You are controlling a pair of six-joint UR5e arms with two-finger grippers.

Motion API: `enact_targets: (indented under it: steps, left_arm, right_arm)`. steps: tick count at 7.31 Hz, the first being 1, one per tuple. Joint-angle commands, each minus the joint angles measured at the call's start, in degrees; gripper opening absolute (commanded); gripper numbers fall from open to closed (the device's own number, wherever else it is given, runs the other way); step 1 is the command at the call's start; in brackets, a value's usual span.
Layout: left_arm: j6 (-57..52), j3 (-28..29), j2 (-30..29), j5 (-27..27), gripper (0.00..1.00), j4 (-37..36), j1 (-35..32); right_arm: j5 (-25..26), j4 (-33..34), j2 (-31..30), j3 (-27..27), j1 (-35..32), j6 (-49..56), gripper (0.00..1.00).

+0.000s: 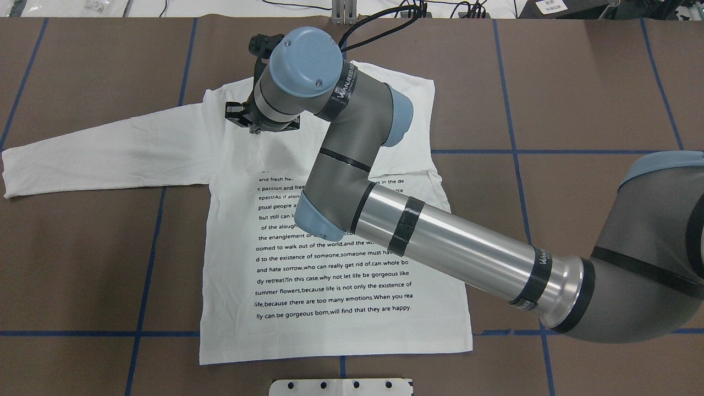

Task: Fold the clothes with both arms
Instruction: 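Carry the sleeve with the right gripper across the shirt toward the collar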

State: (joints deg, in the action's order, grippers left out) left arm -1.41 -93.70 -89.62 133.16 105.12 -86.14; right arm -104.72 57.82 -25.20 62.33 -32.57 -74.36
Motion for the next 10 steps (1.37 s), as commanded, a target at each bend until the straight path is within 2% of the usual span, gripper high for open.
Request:
enact_targets:
  steps: [1, 4, 5, 6, 8, 10]
  left_arm:
    - [-0.08, 0.01, -0.12, 0.0, 1.0, 0.0, 0.0]
    - [0.79, 3.59, -1.43, 0.0, 1.0, 1.65, 0.18]
    - [8.46, 6.92, -1.61, -0.18, 1.0, 9.41, 0.35]
    - [16.8, 10.17, -1.0, -0.26, 1.0, 18.45, 3.92]
    - [33.94, 12.05, 0.57, -0.79, 1.0, 27.39, 9.39]
    - [48.36, 12.57, 1.99, -9.79, 1.0, 34.68, 17.01]
  right_arm:
    - [4.26, -0.16, 2.16, -2.04, 2.15, 0.01, 1.0]
    - [3.91, 1.15, 1.65, -1.17, 1.72, -0.6, 1.0]
    - [3.13, 7.51, 0.34, 2.93, 0.41, -0.17, 1.0]
    - [-0.62, 16.27, -1.59, 8.62, -1.43, 0.09, 1.0]
    - [-5.3, 27.73, -7.38, 18.04, -4.77, 4.72, 1.0]
    - [-7.33, 41.43, -11.61, 25.7, -7.93, 15.77, 1.0]
